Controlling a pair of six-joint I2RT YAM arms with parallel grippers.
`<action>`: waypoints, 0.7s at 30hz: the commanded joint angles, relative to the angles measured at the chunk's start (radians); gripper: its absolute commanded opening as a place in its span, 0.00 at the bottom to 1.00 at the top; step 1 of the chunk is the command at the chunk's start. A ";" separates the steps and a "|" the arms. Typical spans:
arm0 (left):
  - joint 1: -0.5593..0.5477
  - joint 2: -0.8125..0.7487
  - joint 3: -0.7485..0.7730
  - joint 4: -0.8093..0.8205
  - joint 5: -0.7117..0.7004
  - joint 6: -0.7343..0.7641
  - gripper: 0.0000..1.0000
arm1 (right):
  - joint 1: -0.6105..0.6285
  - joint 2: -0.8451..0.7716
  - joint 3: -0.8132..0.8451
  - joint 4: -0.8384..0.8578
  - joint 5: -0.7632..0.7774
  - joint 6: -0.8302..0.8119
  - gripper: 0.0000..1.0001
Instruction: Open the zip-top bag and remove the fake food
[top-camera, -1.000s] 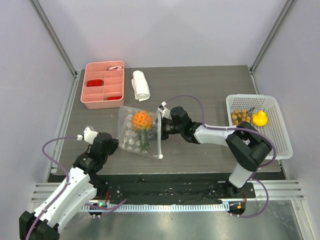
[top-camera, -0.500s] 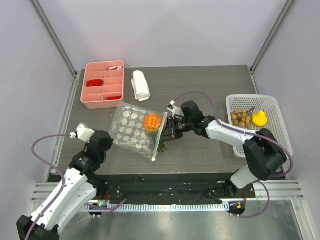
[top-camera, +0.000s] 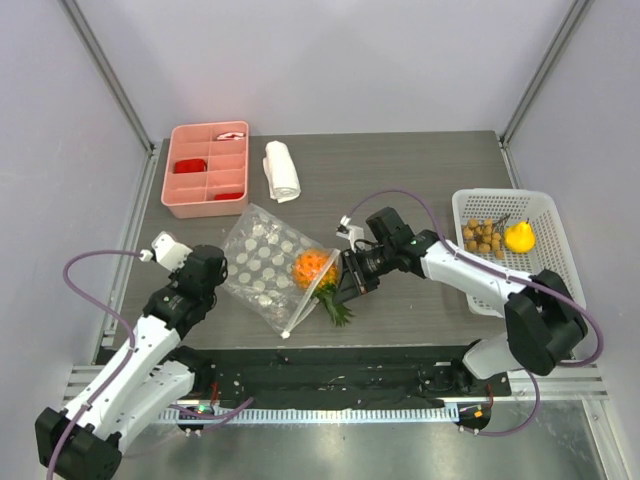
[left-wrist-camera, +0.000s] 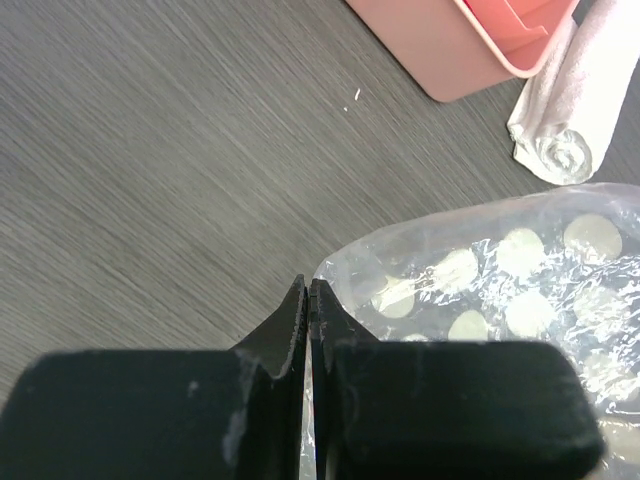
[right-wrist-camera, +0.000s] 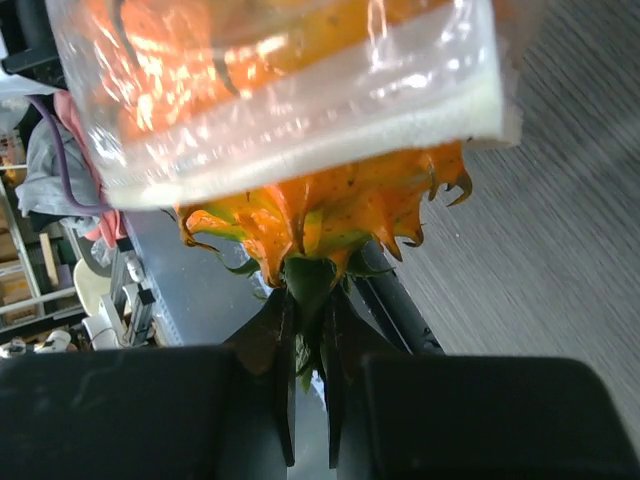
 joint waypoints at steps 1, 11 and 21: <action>0.025 0.040 0.058 0.021 -0.067 0.026 0.00 | 0.000 -0.070 -0.032 -0.113 0.082 -0.023 0.01; 0.137 0.076 0.087 0.011 -0.021 0.032 0.00 | 0.000 -0.175 -0.044 -0.219 0.172 -0.015 0.01; 0.154 0.144 0.165 0.146 0.596 0.346 0.64 | -0.002 -0.137 0.053 -0.222 0.189 -0.084 0.01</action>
